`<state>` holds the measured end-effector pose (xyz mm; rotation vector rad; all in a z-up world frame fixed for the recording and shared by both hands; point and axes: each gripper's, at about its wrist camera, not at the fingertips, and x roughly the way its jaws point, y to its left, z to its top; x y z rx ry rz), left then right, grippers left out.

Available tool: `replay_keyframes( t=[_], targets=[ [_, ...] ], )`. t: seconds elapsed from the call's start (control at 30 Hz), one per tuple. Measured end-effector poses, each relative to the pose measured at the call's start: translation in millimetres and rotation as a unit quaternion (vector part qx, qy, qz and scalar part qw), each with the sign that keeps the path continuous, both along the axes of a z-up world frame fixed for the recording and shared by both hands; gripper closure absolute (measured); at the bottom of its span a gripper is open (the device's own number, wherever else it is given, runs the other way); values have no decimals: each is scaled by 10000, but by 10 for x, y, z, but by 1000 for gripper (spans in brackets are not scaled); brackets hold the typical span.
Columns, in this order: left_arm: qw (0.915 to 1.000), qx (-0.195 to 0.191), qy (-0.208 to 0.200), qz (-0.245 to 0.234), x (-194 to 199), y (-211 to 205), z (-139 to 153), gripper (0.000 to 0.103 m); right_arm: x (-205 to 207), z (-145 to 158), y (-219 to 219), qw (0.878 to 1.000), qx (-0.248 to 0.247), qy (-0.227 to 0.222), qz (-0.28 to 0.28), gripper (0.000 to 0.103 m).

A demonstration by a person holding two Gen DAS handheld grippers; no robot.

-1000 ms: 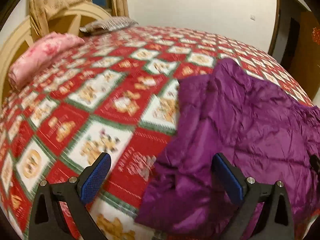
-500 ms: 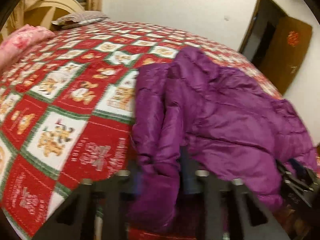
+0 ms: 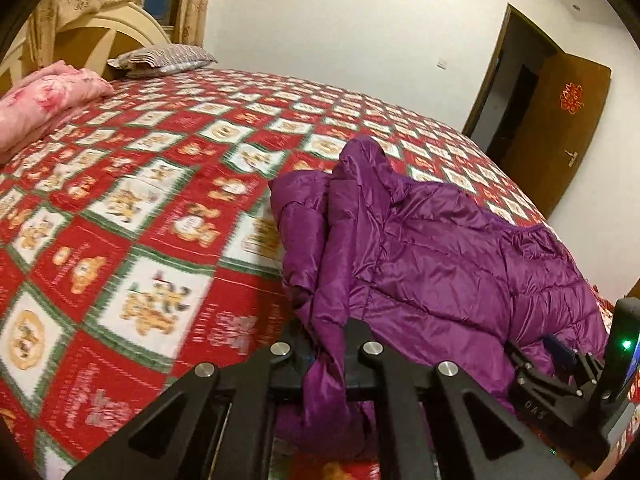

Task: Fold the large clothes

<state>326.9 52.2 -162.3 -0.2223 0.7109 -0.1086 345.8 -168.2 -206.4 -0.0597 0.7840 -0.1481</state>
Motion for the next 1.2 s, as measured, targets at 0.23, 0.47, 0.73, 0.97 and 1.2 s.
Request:
replay_keyframes(
  t=[0.23,0.47,0.73,0.97,1.2],
  targets=[
    [9989,234,-255,303,-172,416,353,98,-79,89,278,9957,628,-45,673,23],
    [9854,1246,-1163,43,-298,146,1087,98,-558,457,-313,9891,1087,-962,241,23],
    [9528,1953,-1867,-1388,-454,-1337,1331,98,-835,172,-1668,9705,1666,-831,-1535,21],
    [9143,2717,-1731,-2453,-580,-2420,630,97,-1032,115,-2091,9611,1831,-789,-1914,21],
    [8775,3459,-1719,-2841,-772,-2815,93,89,-1087,70,-2178,9606,1840,-841,-1905,21]
  ],
)
